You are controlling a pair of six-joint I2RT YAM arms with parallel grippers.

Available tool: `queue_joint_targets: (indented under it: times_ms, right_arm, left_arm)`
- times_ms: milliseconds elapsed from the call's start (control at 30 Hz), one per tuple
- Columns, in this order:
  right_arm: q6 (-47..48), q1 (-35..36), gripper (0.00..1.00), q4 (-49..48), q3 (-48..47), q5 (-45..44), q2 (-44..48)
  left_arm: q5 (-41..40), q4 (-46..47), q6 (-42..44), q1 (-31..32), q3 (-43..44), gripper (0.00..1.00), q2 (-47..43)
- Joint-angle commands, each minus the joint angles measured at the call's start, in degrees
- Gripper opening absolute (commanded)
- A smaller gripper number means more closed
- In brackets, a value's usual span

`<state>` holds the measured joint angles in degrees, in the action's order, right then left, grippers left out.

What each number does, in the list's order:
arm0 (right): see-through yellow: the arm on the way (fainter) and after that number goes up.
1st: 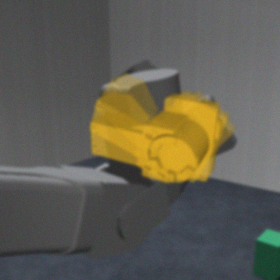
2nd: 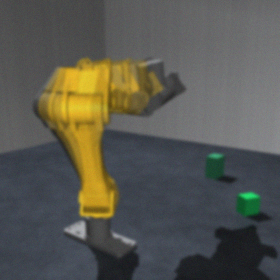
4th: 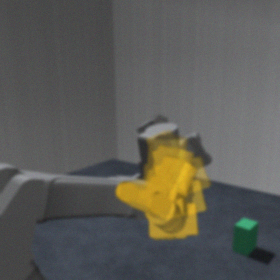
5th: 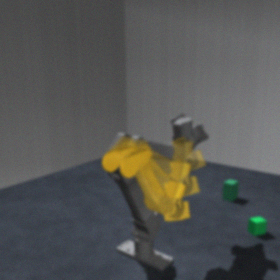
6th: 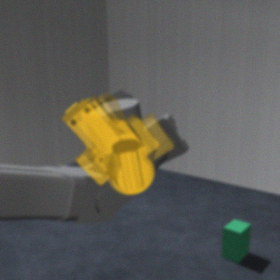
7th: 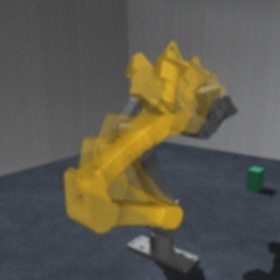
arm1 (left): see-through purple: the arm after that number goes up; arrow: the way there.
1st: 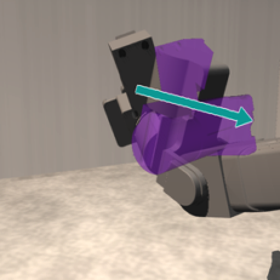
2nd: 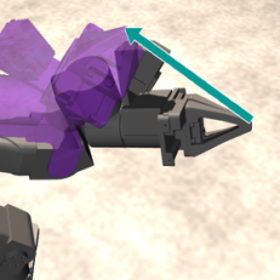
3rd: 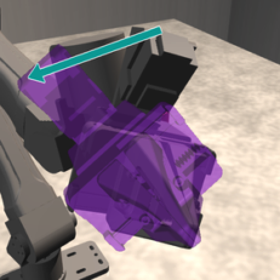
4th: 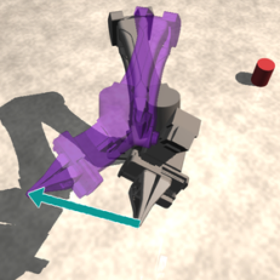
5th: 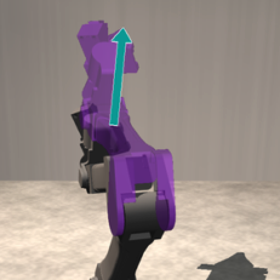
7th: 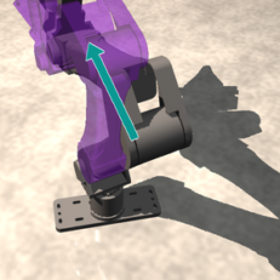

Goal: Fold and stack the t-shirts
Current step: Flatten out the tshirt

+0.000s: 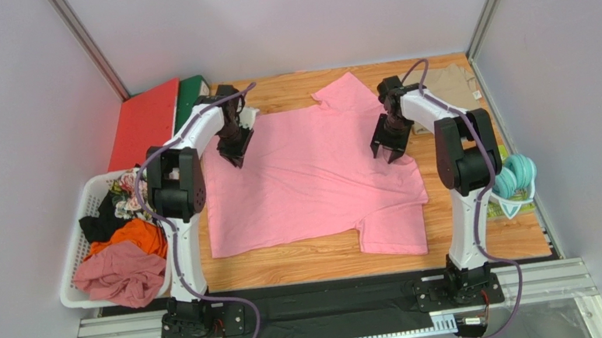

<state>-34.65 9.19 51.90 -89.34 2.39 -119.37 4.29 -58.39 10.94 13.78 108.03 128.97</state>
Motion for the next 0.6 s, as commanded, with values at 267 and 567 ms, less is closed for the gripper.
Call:
queue_joint_targets:
  times_ms: [267,567]
  right_arm:
    - [3.89,-2.86,0.49,0.92,-0.84,-8.02,-2.0]
    - [3.98,-3.65,0.49,-0.3,0.66,-4.34,-2.09]
  left_arm:
    - [0.54,6.44,6.02,-2.61,-23.9,0.27,-18.05]
    - [-1.39,9.7,5.32,-5.61,-25.58,0.27,-10.85]
